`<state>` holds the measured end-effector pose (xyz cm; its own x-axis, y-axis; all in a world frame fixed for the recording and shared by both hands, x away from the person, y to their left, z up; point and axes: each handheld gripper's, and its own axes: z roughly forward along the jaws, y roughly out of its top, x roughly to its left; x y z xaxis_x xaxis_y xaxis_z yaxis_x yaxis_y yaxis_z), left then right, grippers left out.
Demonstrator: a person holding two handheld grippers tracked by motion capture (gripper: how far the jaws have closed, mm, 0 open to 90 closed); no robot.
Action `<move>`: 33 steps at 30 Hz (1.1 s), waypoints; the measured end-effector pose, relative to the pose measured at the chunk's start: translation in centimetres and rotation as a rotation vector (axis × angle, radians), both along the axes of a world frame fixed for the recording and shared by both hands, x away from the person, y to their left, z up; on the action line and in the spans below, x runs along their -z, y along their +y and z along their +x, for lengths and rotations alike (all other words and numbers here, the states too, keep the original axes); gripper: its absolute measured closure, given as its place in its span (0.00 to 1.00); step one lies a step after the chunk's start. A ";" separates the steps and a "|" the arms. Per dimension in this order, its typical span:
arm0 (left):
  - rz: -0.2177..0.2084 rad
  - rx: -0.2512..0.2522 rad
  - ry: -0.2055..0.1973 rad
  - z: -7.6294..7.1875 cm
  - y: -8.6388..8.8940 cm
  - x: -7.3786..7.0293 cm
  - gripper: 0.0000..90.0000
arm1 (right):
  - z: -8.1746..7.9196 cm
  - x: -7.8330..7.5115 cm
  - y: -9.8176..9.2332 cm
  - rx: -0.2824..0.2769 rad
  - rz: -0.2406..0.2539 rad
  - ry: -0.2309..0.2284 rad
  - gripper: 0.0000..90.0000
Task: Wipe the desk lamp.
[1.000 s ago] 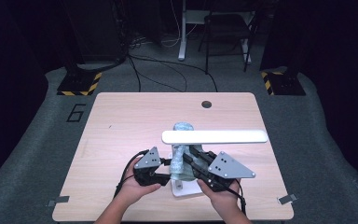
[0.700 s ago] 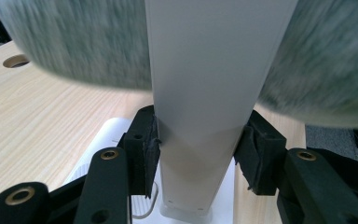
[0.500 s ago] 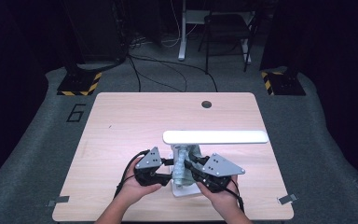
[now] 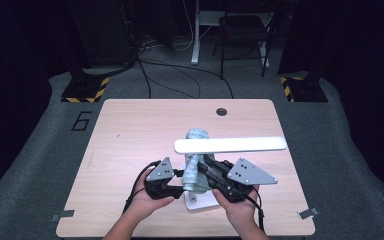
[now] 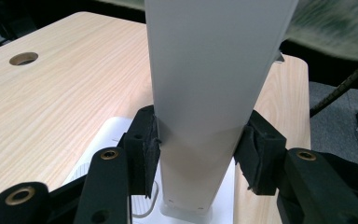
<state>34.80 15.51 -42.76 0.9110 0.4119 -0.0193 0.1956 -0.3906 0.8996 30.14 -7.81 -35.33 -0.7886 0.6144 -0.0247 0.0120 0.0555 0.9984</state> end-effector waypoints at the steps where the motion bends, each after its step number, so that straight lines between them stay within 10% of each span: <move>1: 0.001 -0.001 0.000 0.0 0.0 0.0 0.59 | -0.1 -0.1 0.0 0.002 -0.004 -0.004 0.86; 8: 0.002 -0.009 0.000 0.0 -0.1 0.0 0.59 | 0.2 -0.1 -0.8 -0.025 0.087 0.044 0.88; 20: 0.006 -0.003 -0.004 0.1 0.1 0.0 0.59 | 0.1 -0.2 -0.1 0.029 0.022 0.023 0.73; 29: 0.024 -0.007 -0.013 -0.1 -0.1 -0.2 0.58 | 0.1 -0.4 0.1 0.045 -0.013 -0.017 0.88; 33: -0.054 0.009 -0.037 -0.1 -0.2 -0.6 0.49 | 0.1 -0.4 -0.3 0.021 0.025 0.016 0.90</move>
<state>34.71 15.28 -42.17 0.9153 0.4027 -0.0073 0.1583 -0.3430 0.9259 30.20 -8.10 -34.97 -0.7756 0.6313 0.0031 0.0286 0.0303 0.9991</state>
